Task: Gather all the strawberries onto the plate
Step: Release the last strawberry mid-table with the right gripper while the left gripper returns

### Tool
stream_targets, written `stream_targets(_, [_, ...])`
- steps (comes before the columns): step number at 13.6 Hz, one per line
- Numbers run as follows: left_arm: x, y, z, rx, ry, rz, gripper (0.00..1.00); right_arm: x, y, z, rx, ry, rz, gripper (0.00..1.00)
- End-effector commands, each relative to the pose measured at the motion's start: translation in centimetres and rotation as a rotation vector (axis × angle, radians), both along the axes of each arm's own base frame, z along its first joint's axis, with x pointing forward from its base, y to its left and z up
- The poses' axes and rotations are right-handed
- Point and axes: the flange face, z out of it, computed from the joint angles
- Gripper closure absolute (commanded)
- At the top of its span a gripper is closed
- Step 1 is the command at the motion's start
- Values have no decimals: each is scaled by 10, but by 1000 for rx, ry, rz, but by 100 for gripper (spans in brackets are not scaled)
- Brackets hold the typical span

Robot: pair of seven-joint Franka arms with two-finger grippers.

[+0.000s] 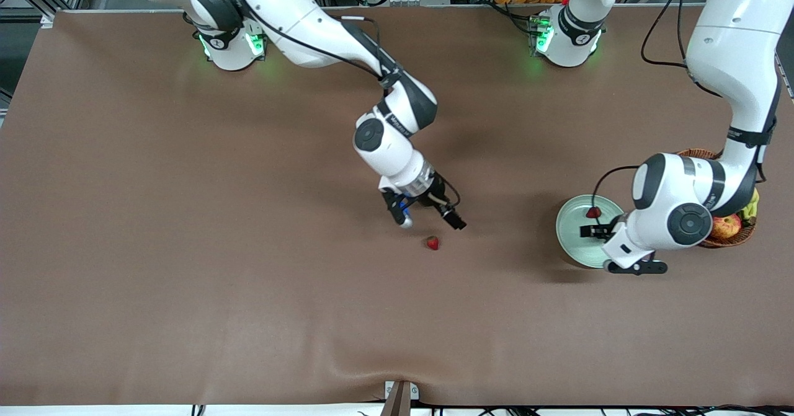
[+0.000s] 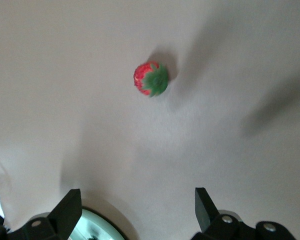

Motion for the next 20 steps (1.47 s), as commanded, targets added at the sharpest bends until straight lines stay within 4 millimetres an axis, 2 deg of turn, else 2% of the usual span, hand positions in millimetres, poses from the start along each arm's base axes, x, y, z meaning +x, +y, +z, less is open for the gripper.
stream_targets(1, [-8,-44,18,-25,0,45,0,31,-46,40,-68,90,24,0])
stream_targets(2, [-9,-64,24,-37,-10,58,0,42,-62,54,-81,109,28,0])
stream_targets(3, [-6,-83,32,-59,-24,50,0,58,-86,78,-74,107,17,0])
stream_targets(4, [-7,-110,36,-91,-28,37,0,66,-104,89,-90,123,31,0])
stream_targets(5, [-8,-139,36,-128,-19,74,0,73,-123,101,-106,147,53,0])
stream_targets(8, [-12,-241,33,-168,-38,150,0,94,-189,138,-123,184,129,0])
stream_targets(10, [-9,-278,28,-195,-90,153,0,106,-243,160,-123,206,190,0])
stream_targets(12, [-5,-297,23,-234,-192,118,0,112,-292,179,-156,211,242,0])
stream_targets(15, [3,-313,19,-292,-337,19,0,118,-364,204,-222,202,297,0])
stream_targets(17, [2,-329,15,-311,-351,-8,0,117,-406,223,-255,177,370,0])
stream_targets(20, [-1,-351,1,-341,-388,-114,0,101,-444,260,-377,143,511,0])
